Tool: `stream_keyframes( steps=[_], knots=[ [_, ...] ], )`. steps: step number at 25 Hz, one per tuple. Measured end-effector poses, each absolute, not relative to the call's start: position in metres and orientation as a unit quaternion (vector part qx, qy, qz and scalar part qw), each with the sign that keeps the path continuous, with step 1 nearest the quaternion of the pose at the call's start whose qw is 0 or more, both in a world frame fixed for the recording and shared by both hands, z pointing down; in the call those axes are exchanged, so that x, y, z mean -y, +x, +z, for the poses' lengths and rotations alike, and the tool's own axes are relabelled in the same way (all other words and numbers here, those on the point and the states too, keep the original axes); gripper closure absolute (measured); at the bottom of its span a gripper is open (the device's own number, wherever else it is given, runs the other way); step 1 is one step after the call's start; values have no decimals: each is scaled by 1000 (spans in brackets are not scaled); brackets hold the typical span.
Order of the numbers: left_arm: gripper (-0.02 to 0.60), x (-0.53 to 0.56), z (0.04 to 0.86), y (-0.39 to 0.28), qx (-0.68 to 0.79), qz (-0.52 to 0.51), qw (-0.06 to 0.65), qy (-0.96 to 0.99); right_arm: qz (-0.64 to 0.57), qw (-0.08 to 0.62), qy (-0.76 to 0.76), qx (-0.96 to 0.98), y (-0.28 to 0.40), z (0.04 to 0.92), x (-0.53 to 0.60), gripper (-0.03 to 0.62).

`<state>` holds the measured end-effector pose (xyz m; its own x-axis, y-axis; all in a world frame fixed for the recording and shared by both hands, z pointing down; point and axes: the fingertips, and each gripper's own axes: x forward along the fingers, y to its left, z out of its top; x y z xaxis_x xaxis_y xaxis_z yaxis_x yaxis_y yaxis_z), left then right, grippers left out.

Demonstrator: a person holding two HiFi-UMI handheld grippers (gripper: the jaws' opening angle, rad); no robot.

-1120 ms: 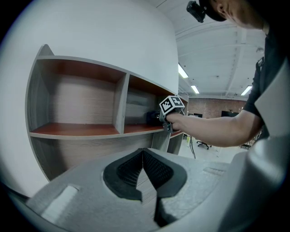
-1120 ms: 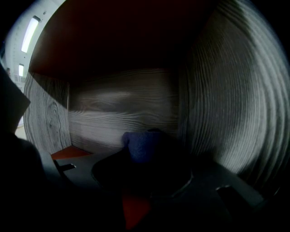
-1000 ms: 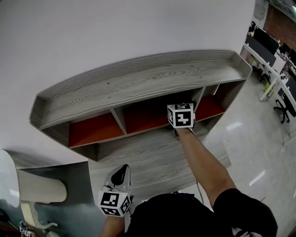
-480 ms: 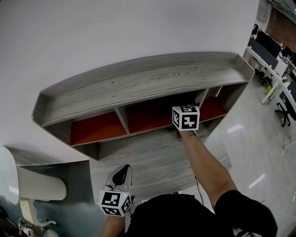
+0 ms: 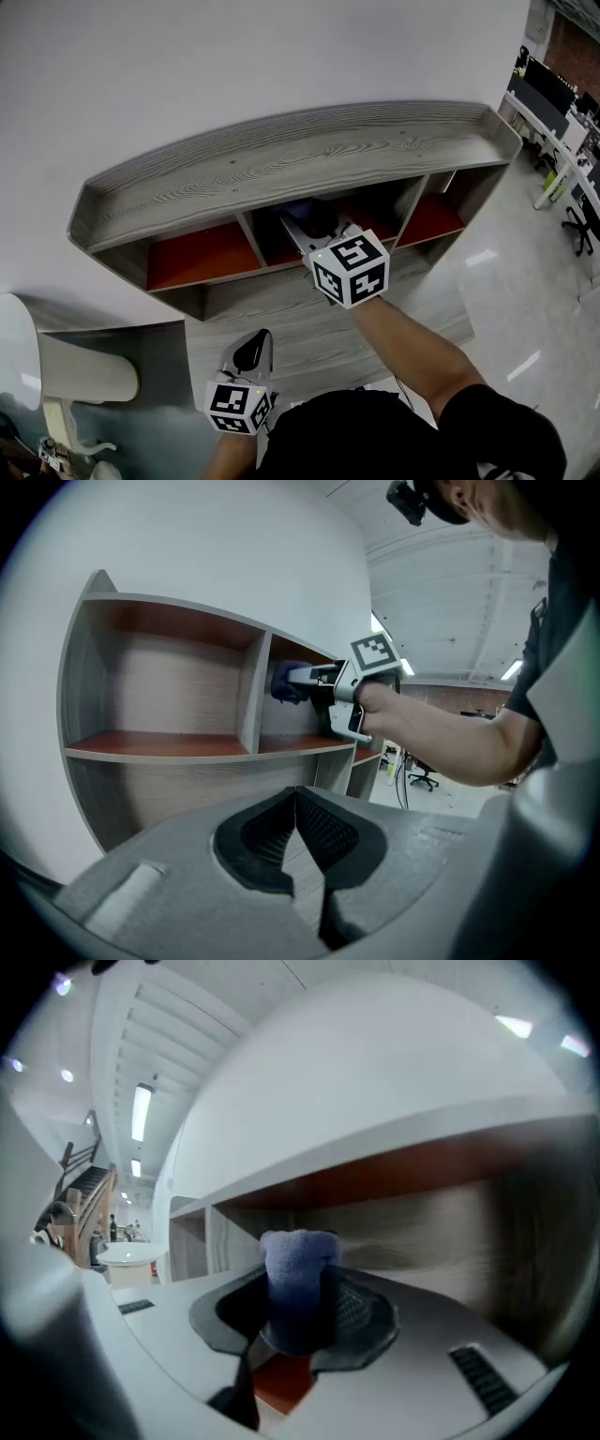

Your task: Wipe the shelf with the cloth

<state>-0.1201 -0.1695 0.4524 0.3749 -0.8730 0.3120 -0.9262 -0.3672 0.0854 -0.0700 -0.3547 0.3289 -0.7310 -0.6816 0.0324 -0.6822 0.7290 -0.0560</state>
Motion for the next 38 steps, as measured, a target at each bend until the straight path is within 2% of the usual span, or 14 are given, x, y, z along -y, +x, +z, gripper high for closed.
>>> stream_keyframes(
  steps=[5, 17, 38],
  knots=[
    [571, 168, 451, -122, 552, 105, 123, 818, -11, 6, 342, 940, -99, 307, 331, 454],
    [571, 167, 452, -131, 561, 99, 128, 812, -72, 17, 345, 936, -110, 299, 324, 454],
    [571, 168, 458, -129, 556, 101, 132, 815, -38, 138, 355, 924, -114, 404, 330, 454]
  ],
)
